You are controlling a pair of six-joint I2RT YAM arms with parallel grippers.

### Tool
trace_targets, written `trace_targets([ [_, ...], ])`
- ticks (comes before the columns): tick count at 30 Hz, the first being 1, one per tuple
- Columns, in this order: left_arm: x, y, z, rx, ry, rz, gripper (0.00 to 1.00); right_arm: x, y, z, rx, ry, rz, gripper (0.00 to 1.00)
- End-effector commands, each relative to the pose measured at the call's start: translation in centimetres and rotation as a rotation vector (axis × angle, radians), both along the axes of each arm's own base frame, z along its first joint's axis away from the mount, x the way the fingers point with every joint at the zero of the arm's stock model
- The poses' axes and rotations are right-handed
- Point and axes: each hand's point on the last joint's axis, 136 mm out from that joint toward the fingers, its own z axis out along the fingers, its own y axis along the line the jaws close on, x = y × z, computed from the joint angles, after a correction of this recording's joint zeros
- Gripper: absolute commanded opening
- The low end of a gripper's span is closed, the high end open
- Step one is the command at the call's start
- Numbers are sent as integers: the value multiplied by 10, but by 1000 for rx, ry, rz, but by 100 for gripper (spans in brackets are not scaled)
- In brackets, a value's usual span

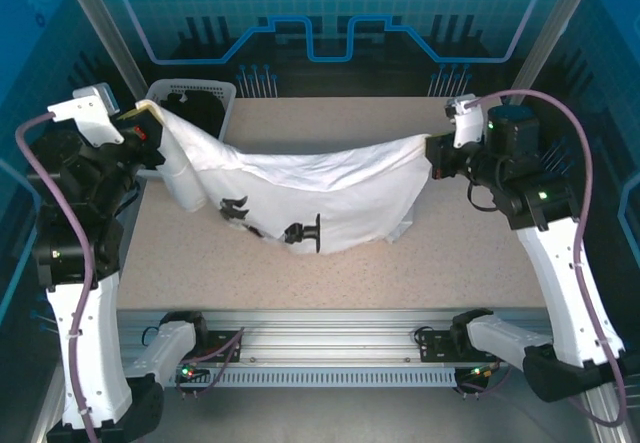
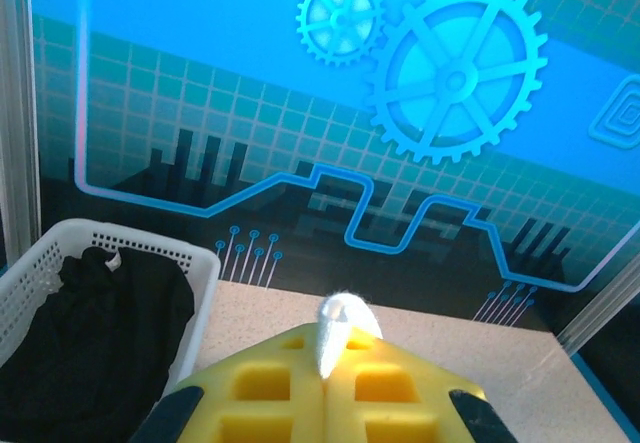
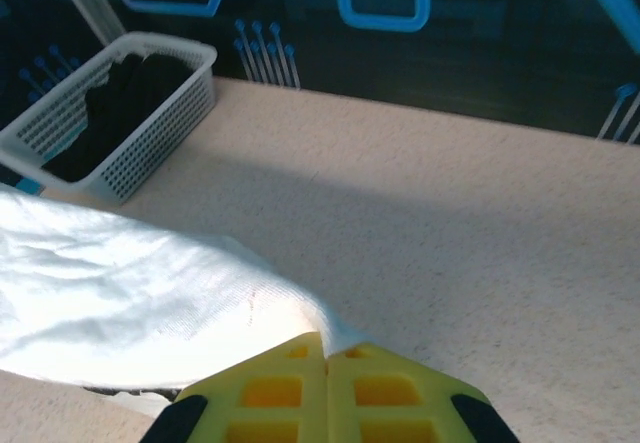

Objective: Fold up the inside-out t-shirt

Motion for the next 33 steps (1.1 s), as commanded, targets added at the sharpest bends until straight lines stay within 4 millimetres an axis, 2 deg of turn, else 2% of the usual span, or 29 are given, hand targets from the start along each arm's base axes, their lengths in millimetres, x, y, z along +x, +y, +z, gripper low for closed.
trace_targets([
  [1,25,9,-63,5,184,18,0,23,29,-58,79,185,118,8],
  [5,47,4,-130,-27,343,-31,0,60,62,-142,192,425,209,8],
  [7,53,1,-152,-47,389,-52,0,74,74,-180,236,530,235,9],
  [10,58,-3,-172,-65,423,-73,0,91,81,-229,246,643,236,10],
  [13,60,-5,-178,-69,437,-89,0,102,76,-260,219,700,214,13],
  [16,61,-6,-179,-71,435,-94,0,104,67,-275,191,715,189,18],
  [23,62,-8,-180,-72,425,-112,0,89,44,-281,61,643,160,35],
  [26,62,-9,-181,-73,423,-116,0,84,37,-290,24,665,129,38],
  [30,62,-10,-181,-71,419,-119,0,77,42,-298,15,676,152,39],
  [33,62,-10,-180,-71,413,-121,0,75,37,-301,-32,669,136,38],
])
